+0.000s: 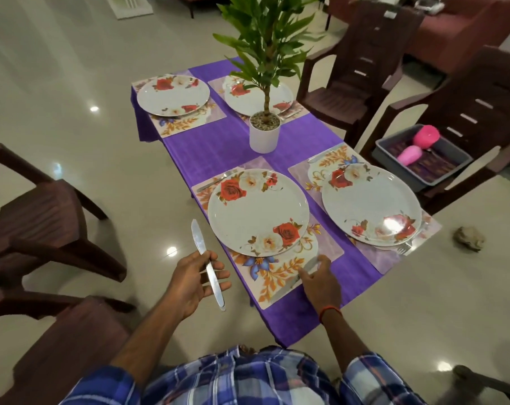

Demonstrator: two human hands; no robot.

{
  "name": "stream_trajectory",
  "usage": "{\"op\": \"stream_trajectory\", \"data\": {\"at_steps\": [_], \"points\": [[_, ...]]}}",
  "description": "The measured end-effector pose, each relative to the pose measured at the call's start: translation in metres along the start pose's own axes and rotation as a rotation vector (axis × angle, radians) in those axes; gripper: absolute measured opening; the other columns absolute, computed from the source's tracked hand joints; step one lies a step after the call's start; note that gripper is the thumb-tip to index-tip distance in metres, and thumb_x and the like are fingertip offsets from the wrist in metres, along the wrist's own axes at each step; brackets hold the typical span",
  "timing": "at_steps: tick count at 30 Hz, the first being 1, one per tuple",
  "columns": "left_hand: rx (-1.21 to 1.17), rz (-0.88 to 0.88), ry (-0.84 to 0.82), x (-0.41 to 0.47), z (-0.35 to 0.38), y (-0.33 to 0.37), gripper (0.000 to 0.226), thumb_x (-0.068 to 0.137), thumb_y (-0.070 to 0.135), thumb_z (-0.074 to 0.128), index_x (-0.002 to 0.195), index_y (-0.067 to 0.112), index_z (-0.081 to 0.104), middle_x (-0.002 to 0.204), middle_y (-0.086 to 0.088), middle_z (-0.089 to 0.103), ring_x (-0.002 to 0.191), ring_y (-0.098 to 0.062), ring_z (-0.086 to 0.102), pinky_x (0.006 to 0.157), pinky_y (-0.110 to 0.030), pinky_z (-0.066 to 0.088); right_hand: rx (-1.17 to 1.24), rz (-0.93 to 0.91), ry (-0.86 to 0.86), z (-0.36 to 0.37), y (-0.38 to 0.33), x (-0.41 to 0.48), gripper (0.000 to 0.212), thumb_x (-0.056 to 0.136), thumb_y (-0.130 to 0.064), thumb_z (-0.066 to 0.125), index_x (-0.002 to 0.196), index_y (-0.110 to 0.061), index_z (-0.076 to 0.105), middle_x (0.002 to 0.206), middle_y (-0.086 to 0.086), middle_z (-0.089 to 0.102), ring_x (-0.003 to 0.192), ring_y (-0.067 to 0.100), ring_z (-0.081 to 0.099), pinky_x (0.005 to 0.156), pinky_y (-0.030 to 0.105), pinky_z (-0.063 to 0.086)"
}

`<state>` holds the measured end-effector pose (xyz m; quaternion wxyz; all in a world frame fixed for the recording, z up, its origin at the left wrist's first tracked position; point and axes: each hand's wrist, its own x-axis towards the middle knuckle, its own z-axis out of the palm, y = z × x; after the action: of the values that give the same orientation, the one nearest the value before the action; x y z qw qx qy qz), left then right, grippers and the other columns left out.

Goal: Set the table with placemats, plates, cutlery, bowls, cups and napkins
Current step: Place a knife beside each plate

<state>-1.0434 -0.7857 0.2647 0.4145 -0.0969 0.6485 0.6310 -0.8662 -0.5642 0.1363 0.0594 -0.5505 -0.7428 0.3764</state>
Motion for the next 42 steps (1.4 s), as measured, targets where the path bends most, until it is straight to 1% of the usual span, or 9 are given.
{"op": "stream_trajectory", "data": {"at_steps": [3,11,14,18,22,28,33,38,42], "points": [[0.02,-0.008,-0.015,0.003,0.007,0.003,0.026,0.108,0.018,0.045,0.099,0.003,0.064,0.081,-0.017,0.069,0.085,-0.04,0.071,0.08,-0.057,0.061,0.004,-0.021,0.012,0.004,0.004,0.0,0.061,0.091,-0.045,0.068,0.139,-0.022,0.038,0.113,0.009,0.069,0.105,0.031,0.067,0.088,0.045,0.056],[0.085,-0.032,-0.012,0.004,0.006,0.002,0.028,0.109,0.02,0.045,0.102,0.002,0.066,0.083,-0.016,0.071,0.083,-0.038,0.073,0.082,-0.058,0.061,0.056,-0.022,0.036,0.007,0.008,-0.007,0.053,0.092,-0.035,0.072,0.132,-0.014,0.046,0.107,0.01,0.071,0.098,0.028,0.068,0.078,0.031,0.049],[0.105,-0.04,-0.002,0.012,0.007,0.006,0.028,0.109,0.02,0.045,0.103,0.002,0.066,0.082,-0.015,0.072,0.081,-0.037,0.073,0.08,-0.057,0.062,0.077,-0.019,0.067,0.008,0.009,-0.009,0.055,0.09,-0.035,0.073,0.133,-0.016,0.045,0.102,0.009,0.071,0.095,0.028,0.069,0.079,0.035,0.053],[0.135,-0.057,-0.04,0.027,0.011,0.016,0.025,0.108,0.018,0.047,0.103,0.001,0.065,0.082,-0.017,0.071,0.082,-0.039,0.072,0.079,-0.057,0.062,-0.009,-0.072,0.057,0.014,0.015,-0.007,0.067,0.094,-0.039,0.067,0.149,-0.026,0.032,0.088,-0.001,0.069,0.084,0.021,0.069,0.077,0.04,0.06],[0.19,-0.06,-0.111,0.046,0.012,0.029,0.024,0.107,0.02,0.05,0.104,0.0,0.065,0.086,-0.02,0.07,0.087,-0.041,0.071,0.084,-0.061,0.06,-0.117,-0.084,0.002,0.015,0.016,-0.001,0.063,0.098,-0.047,0.057,0.154,-0.028,0.034,0.101,0.0,0.071,0.096,0.019,0.068,0.086,0.037,0.057],[0.225,-0.099,-0.178,0.084,0.006,0.055,0.026,0.107,0.019,0.049,0.11,-0.001,0.064,0.094,-0.023,0.068,0.087,-0.042,0.07,0.081,-0.059,0.061,-0.071,0.004,0.036,0.02,0.008,-0.011,0.068,0.093,-0.051,0.064,0.151,-0.029,0.038,0.104,0.001,0.07,0.094,0.017,0.066,0.088,0.037,0.056],[0.274,-0.128,-0.263,0.101,-0.001,0.072,0.025,0.107,0.018,0.048,0.104,-0.001,0.066,0.091,-0.02,0.068,0.085,-0.039,0.07,0.077,-0.056,0.062,-0.036,0.057,0.059,0.02,0.001,-0.02,0.071,0.089,-0.042,0.072,0.151,-0.026,0.041,0.09,-0.002,0.064,0.084,0.013,0.06,0.082,0.035,0.054],[0.302,-0.135,-0.314,0.119,-0.019,0.093,0.024,0.107,0.017,0.048,0.104,-0.001,0.065,0.092,-0.022,0.068,0.083,-0.04,0.071,0.079,-0.057,0.062,-0.005,0.087,0.088,0.022,-0.002,-0.027,0.068,0.09,-0.039,0.072,0.151,-0.025,0.043,0.115,0.006,0.068,0.103,0.022,0.063,0.095,0.039,0.053],[0.302,-0.13,-0.315,0.132,-0.035,0.11,0.025,0.107,0.018,0.048,0.106,-0.002,0.063,0.095,-0.023,0.068,0.083,-0.039,0.072,0.078,-0.058,0.062,0.014,0.149,0.07,0.016,-0.012,-0.031,0.063,0.096,-0.039,0.064,0.152,-0.026,0.039,0.102,0.001,0.068,0.094,0.016,0.063,0.087,0.032,0.051]]}}
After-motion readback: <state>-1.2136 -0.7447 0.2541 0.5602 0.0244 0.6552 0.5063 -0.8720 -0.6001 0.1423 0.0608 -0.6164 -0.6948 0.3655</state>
